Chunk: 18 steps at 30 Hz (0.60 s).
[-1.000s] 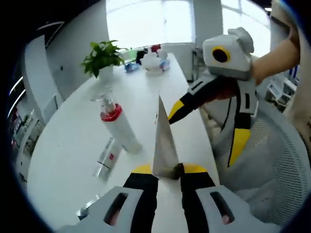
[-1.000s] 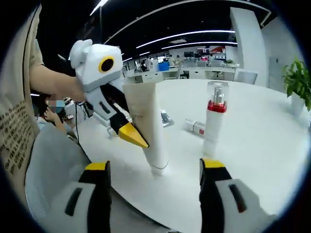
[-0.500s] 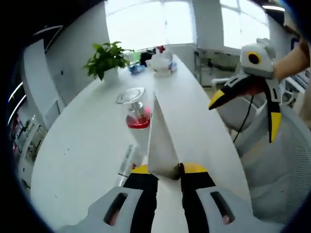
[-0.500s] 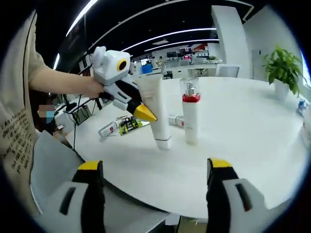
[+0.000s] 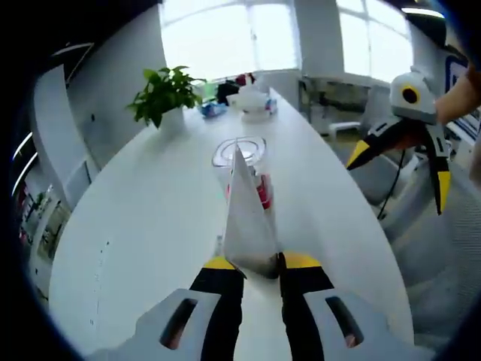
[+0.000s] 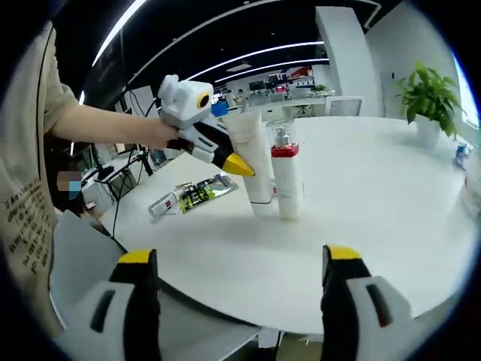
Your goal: Arrange the skincare products in the storage area until every visible bottle or jar stands upright without overlapping.
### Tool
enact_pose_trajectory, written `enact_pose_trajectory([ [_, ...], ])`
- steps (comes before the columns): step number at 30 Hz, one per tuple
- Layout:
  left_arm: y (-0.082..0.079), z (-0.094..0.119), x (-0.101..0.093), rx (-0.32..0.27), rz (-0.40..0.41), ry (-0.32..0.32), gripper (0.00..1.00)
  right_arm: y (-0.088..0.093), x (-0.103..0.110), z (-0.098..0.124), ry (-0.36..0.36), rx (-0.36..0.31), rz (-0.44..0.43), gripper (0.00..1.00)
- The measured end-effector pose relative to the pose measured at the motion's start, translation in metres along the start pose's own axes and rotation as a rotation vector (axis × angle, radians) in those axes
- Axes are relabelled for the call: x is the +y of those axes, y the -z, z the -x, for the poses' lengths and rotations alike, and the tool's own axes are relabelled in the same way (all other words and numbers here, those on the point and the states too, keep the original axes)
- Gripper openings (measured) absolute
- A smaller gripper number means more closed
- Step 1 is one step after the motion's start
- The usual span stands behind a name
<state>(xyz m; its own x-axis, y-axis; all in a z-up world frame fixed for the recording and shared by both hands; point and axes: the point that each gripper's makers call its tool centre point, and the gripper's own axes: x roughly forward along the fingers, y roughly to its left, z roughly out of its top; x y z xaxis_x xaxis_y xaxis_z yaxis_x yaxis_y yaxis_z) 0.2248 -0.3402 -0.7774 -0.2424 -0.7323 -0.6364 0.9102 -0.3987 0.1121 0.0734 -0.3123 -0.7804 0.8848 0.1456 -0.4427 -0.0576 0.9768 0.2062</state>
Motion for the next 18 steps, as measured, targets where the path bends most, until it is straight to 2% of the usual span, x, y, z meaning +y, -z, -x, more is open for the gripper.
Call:
enact_pose_trajectory([
  [10,0.0027,-0.0030,0.0002,0.018,-0.006,0.019,0.15,0.0010,-0.0014,-0.0014,0.000,0.008,-0.010,0.91],
  [18,0.0023,-0.0024,-0.0021,0.014,0.027,0.026,0.19,-0.0004,0.0006,-0.0019,-0.006,0.005,-0.011,0.91],
])
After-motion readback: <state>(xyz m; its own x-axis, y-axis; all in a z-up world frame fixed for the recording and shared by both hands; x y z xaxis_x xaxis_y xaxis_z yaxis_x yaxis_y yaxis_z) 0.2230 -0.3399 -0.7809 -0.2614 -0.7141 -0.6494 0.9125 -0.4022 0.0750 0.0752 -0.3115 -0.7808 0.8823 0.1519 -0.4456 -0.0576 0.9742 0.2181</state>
